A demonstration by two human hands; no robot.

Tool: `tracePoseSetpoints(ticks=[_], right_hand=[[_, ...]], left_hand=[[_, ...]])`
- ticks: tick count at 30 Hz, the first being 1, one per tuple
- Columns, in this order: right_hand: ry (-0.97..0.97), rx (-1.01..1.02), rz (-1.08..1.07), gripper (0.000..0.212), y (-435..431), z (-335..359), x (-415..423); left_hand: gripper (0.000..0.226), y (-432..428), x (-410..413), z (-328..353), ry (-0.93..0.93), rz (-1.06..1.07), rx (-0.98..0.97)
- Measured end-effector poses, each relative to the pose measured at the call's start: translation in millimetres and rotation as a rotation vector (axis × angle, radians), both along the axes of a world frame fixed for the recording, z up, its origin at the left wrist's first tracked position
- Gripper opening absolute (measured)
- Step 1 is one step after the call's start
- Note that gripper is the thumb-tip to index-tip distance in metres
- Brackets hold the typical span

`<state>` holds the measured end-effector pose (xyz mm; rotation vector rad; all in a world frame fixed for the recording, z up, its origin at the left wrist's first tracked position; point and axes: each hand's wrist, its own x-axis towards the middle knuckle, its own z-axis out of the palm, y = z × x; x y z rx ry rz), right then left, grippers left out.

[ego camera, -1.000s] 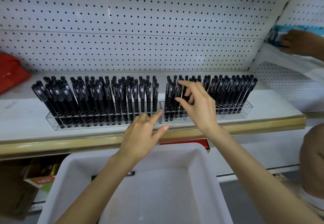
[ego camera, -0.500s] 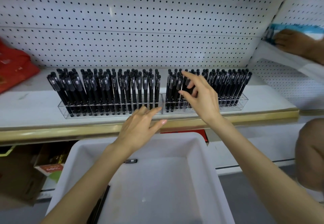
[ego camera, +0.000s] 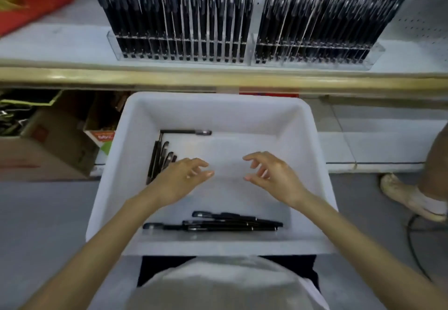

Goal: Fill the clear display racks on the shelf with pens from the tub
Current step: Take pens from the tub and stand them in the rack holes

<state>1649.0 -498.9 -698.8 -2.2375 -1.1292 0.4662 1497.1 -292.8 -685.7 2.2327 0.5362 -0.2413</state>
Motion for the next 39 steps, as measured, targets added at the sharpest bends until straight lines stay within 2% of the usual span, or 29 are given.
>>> tracePoseSetpoints(ticks=[4, 6, 12, 17, 20, 25, 27, 33, 39], right_hand=[[0.232, -0.398, 0.208, 0.039, -8, -17, -10], [0.301, -0.505, 0.28, 0.04, -11, -22, -14], [0.449, -0.562, 0.25, 0.024, -8, -30, -20], [0.502, -0.556, 0.238, 0.029, -10, -33, -24], [0.515, -0.536, 0.202, 0.025, -11, -36, -25], [0.592, -0.512, 0.151, 0.039, -12, -36, -26], [0.613, -0.53, 0.163, 0.043, -12, -34, -28], [0.631, -0.584, 0.182, 0.036, -10, -28, -32], [0.636, -0.595, 0.178, 0.039, -8, -24, -34]], left_hand=[[0.039, -6, -22, -18, 0.205, -0.092, -0.115], [0.047, -9, -28, -24, 0.291, -0.144, -0.123], [0.047, -13, -30, -31, 0.376, -0.22, -0.199], [0.042, -18, -29, -38, 0.416, -0.281, -0.172], [0.029, -16, -31, -44, 0.385, -0.244, -0.216], [0.009, -15, -32, -51, 0.352, -0.201, -0.315], [0.009, -17, -32, -51, 0.349, -0.198, -0.342], [0.02, -18, -32, -46, 0.385, -0.179, -0.393], [0.012, -17, -30, -45, 0.403, -0.17, -0.417]])
